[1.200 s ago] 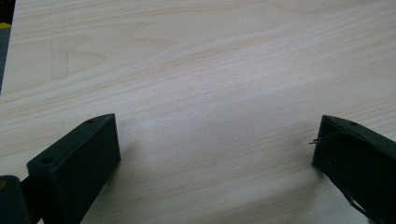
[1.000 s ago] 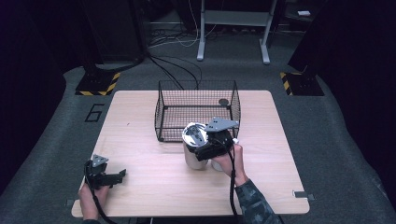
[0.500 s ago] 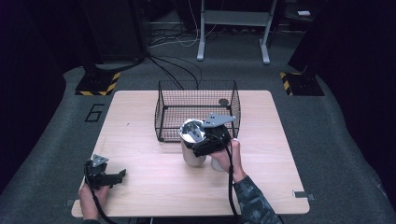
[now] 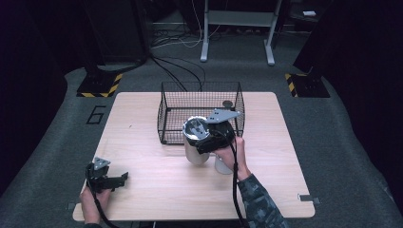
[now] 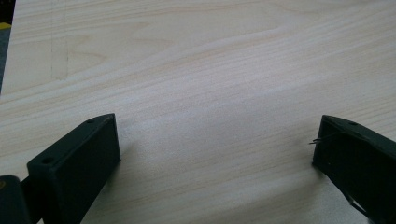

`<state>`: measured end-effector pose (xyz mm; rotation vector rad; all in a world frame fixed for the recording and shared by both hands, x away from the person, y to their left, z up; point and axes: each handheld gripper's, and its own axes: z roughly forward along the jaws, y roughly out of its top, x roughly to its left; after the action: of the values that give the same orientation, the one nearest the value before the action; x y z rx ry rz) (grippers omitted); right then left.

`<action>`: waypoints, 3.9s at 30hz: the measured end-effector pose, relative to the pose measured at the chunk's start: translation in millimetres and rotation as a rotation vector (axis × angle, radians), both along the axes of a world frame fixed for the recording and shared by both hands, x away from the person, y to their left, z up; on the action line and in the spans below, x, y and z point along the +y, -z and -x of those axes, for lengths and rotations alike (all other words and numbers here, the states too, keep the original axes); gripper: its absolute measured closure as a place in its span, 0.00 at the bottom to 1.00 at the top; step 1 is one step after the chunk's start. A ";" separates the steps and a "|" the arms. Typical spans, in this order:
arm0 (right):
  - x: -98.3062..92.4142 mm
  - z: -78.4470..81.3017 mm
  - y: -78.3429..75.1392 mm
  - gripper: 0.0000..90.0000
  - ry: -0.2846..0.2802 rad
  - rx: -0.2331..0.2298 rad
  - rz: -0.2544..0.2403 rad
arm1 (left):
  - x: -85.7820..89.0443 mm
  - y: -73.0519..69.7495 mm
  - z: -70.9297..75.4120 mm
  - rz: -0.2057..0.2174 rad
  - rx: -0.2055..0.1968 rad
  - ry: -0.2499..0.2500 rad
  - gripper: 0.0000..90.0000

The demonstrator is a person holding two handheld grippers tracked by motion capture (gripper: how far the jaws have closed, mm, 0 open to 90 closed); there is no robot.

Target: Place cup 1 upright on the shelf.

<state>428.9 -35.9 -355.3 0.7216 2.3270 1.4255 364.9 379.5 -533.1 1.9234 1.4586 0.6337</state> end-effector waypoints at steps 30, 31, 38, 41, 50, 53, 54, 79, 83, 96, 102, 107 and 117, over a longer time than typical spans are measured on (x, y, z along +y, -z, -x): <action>-6.3 -18.5 -43.7 0.04 0.004 -0.024 -0.026 | 0.1 -0.1 0.0 -0.002 -0.001 0.000 0.00; -6.1 -19.5 -45.2 0.04 0.003 -0.030 -0.023 | 0.1 -0.1 -0.1 -0.002 -0.001 0.000 0.00; -5.7 -25.8 -52.3 0.04 0.009 -0.038 -0.025 | 0.1 0.0 -0.1 0.000 0.001 0.001 0.00; -5.0 -29.2 -55.7 0.04 0.016 -0.041 -0.024 | 0.1 0.0 -0.1 0.000 0.000 0.001 0.01; -4.9 -42.3 -59.0 0.04 0.036 -0.040 -0.036 | 0.1 0.0 -0.1 0.000 0.001 0.001 0.01; -4.6 -46.5 -59.4 0.04 0.045 -0.037 -0.039 | 0.1 -0.1 -0.1 -0.001 0.000 0.001 0.01; -4.4 -48.0 -59.7 0.04 0.049 -0.035 -0.038 | 0.1 0.0 -0.1 -0.001 0.000 0.001 0.01; 8.5 -82.9 -69.2 0.04 0.100 -0.033 -0.049 | 0.0 0.3 -0.1 -0.002 -0.005 0.000 0.01; 12.2 -89.4 -68.8 0.04 0.104 -0.032 -0.050 | -0.2 0.4 -0.1 0.000 -0.006 -0.001 0.01; 26.6 -106.2 -59.1 0.04 0.125 -0.005 -0.044 | 0.2 0.1 0.0 -0.004 -0.003 0.004 0.01; 32.7 -113.7 -54.6 0.04 0.129 -0.006 -0.031 | 0.2 0.2 0.0 -0.003 -0.004 0.004 0.01; 38.1 -119.4 -48.9 0.04 0.140 0.008 -0.033 | 0.1 0.2 0.1 -0.003 -0.003 0.003 0.01; 45.9 -125.0 -40.7 0.04 0.157 0.034 -0.024 | 0.1 0.2 0.1 -0.002 -0.003 0.003 0.01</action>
<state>553.9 10.0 -314.6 0.9199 2.2262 1.3848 364.8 379.6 -533.3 1.9255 1.4529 0.6367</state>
